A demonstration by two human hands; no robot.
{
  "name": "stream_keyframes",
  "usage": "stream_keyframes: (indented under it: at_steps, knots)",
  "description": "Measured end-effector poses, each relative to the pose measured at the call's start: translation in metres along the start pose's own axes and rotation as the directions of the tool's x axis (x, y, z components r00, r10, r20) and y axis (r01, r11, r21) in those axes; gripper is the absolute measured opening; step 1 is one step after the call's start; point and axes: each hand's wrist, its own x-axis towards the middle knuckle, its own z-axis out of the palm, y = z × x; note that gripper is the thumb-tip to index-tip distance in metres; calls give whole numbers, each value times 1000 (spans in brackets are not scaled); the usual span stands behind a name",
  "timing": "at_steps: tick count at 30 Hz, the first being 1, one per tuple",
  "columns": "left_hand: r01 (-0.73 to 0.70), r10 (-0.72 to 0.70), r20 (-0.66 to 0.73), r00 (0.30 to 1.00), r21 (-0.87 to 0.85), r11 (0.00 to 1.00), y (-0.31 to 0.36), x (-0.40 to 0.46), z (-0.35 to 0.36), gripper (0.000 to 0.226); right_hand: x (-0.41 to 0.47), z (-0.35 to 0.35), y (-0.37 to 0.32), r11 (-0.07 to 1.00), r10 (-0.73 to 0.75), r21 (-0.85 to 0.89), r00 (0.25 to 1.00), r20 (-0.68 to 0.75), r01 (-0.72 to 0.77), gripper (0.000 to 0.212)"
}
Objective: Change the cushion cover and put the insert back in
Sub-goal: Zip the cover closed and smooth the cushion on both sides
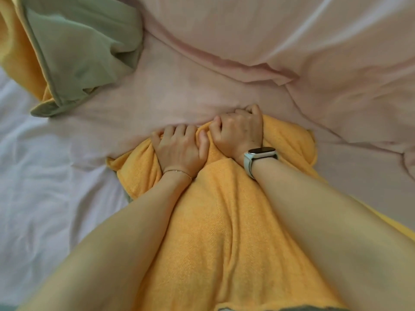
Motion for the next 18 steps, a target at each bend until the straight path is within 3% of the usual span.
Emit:
stream_keyframes:
  at_steps: [6,10,11,13,16,18]
  knots:
    - [-40,27,-141,990,-90,995,1,-47,-13,33,-58,-23,-7,997,15,73,987,-162,-3,30]
    - [-118,115,-28,993,-146,982,-2,-102,-15,48,-126,-30,-12,984,35,174,998,-53,-26,42]
    - [-165,168,-2,986,-177,970,-3,-144,-55,52,-171,-72,-23,992,53,113,998,-20,-50,46]
    - [-254,268,75,961,-153,955,-6,-178,-68,58,-211,-89,-26,994,39,97,996,74,-46,51]
    - [-269,293,175,940,-149,952,-17,-202,-72,66,-246,-97,-22,997,-27,75,972,232,10,59]
    - [-278,299,157,941,-141,950,-29,-216,-84,66,-263,-114,-12,996,-86,45,965,249,77,59]
